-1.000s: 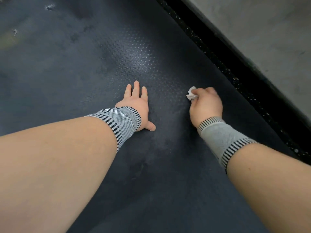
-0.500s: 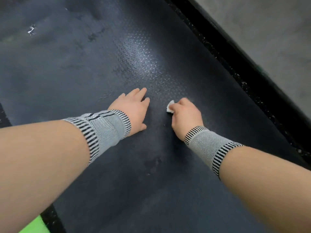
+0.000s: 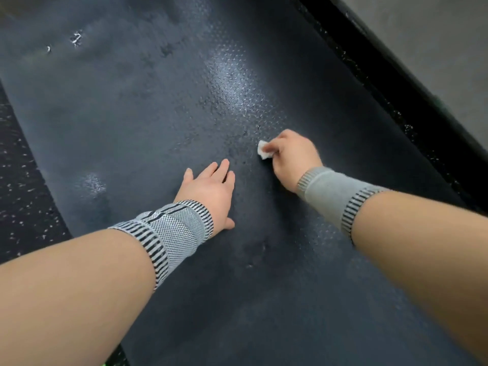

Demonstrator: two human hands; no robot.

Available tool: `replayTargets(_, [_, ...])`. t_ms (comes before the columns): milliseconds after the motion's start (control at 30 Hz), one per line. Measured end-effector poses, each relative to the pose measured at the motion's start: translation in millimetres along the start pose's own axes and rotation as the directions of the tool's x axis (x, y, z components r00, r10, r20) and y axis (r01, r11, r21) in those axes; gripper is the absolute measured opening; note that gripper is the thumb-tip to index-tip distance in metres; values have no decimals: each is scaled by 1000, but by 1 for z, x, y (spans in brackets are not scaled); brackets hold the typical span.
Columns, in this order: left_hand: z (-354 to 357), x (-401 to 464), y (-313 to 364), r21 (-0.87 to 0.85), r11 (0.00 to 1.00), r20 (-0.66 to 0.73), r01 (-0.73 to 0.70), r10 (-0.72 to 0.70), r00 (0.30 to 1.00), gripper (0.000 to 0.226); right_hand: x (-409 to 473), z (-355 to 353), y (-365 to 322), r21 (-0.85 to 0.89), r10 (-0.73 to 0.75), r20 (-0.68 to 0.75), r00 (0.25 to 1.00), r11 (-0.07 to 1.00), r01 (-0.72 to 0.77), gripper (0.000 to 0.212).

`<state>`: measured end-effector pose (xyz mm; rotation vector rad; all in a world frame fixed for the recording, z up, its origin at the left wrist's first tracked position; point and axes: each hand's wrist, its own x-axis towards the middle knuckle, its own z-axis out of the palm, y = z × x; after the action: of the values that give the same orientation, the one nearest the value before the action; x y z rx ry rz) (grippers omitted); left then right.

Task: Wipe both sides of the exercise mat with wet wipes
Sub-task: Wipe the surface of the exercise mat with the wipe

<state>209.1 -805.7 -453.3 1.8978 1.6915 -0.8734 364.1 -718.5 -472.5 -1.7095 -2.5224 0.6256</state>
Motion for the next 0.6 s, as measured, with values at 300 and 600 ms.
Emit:
replayTargets(300, [6, 0, -4, -51, 999, -32, -12, 10, 999, 106, 4, 15, -29, -39, -38, 46, 998, 998, 40, 28])
replayTargets(600, [12, 3, -6, -91, 995, -31, -38, 35, 999, 107, 0, 1, 0, 47, 318, -117, 941, 948, -315, 33])
